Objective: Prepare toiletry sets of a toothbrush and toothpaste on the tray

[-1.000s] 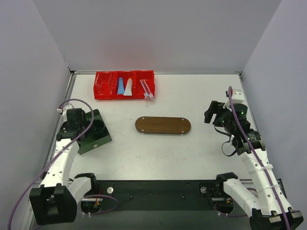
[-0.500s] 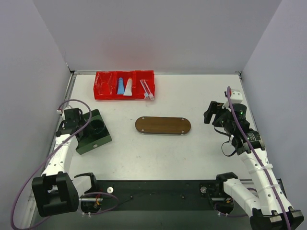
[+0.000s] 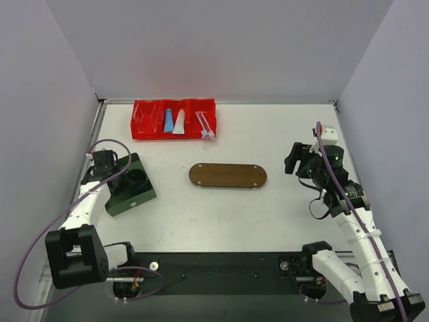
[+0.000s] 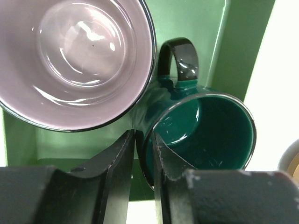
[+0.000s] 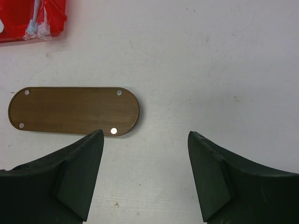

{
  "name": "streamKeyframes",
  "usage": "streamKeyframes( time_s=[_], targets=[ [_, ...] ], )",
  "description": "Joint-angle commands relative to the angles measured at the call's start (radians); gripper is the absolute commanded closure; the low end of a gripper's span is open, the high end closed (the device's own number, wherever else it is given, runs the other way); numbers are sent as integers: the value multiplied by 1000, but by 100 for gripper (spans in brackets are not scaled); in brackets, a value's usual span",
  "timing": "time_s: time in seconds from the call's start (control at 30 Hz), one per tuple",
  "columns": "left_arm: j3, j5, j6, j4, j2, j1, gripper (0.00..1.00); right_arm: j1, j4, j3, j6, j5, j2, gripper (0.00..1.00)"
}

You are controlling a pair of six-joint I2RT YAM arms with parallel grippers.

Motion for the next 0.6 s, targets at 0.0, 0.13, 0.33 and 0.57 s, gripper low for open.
streamKeyframes(
  time_s=[0.0, 0.13, 0.33, 0.57],
  targets=[
    [37, 24, 28, 21, 31, -1, 70, 6, 2, 43, -14, -10, 1, 33],
    [46, 27, 39, 20, 61, -1, 71, 9, 2, 42, -16, -15, 0, 33],
    [72, 44, 55, -5, 101, -1, 100, 12, 0, 40, -19, -15, -5, 34],
    [62, 18, 62, -5, 46, -4, 100, 15, 0, 42, -20, -13, -4, 36]
  ],
)
